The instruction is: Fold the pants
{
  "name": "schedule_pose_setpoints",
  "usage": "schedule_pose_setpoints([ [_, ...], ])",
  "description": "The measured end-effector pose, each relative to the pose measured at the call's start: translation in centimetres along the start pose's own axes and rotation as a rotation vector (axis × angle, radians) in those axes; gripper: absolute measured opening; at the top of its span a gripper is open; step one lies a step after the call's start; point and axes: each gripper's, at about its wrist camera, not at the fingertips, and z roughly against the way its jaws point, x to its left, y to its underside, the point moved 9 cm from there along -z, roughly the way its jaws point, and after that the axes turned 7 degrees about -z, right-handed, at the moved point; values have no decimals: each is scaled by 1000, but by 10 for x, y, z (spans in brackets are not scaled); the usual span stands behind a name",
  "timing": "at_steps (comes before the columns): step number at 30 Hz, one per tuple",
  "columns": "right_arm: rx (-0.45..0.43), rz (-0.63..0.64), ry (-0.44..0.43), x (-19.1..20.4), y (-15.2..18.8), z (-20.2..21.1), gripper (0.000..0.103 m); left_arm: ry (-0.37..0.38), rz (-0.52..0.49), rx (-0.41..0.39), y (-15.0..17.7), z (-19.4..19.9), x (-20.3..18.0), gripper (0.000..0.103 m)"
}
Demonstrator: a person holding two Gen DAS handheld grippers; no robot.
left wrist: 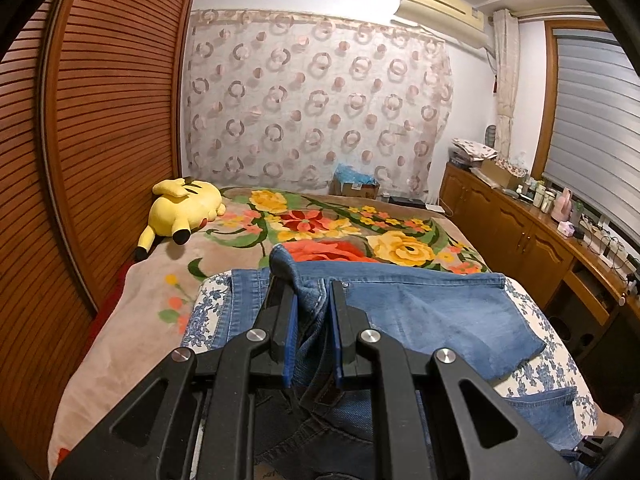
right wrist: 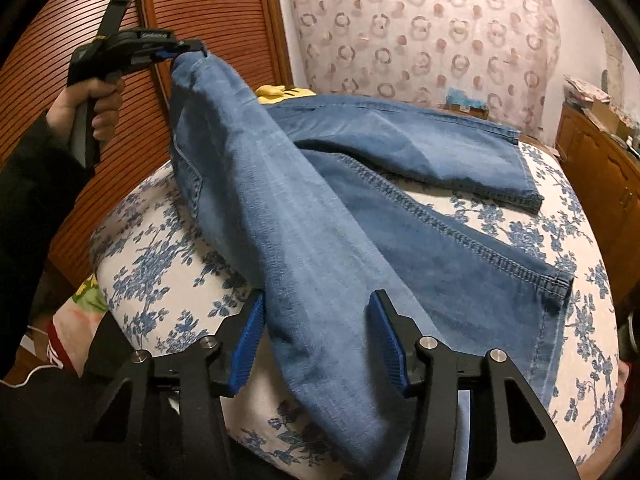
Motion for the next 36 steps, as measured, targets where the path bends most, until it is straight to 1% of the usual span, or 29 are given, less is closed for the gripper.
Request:
schedule_pose_setpoints([
  [1, 3, 1, -5, 1, 2, -1, 44, 0, 0, 1, 1, 0, 2, 15],
  [2, 6, 3, -6, 0, 2, -1, 34, 0, 0, 1, 0, 0, 1, 15],
  [3, 7, 8, -7, 0, 2, -2, 26, 0, -1, 0, 0, 0, 0, 15],
  [4, 5, 14, -5, -1, 1, -3, 15, 0, 0, 0, 1, 0, 0, 15],
  [6, -11, 25, 0, -4, -6, 0, 7, -1, 2, -1, 0, 0, 0, 15],
  [11, -58, 45, -3, -14, -34, 11, 4, 3, 12, -18, -1, 6, 0, 15],
  [18, -176, 59, 41, -29, -94, 32, 2, 7, 19, -45, -12, 10, 5, 15],
  [22, -223, 106, 69, -30, -126, 40, 2, -5, 33, -63, -23, 6, 14, 15],
  [25, -233, 139, 91, -28, -143, 37, 1, 4, 51, -62, -29, -2, 20, 15],
  [30, -249, 143, 110, -33, -165, 24, 1, 4, 62, -64, -38, -13, 27, 15],
  [36, -267, 154, 135, -40, -196, -7, 1, 2, 89, -66, -47, -34, 36, 15],
])
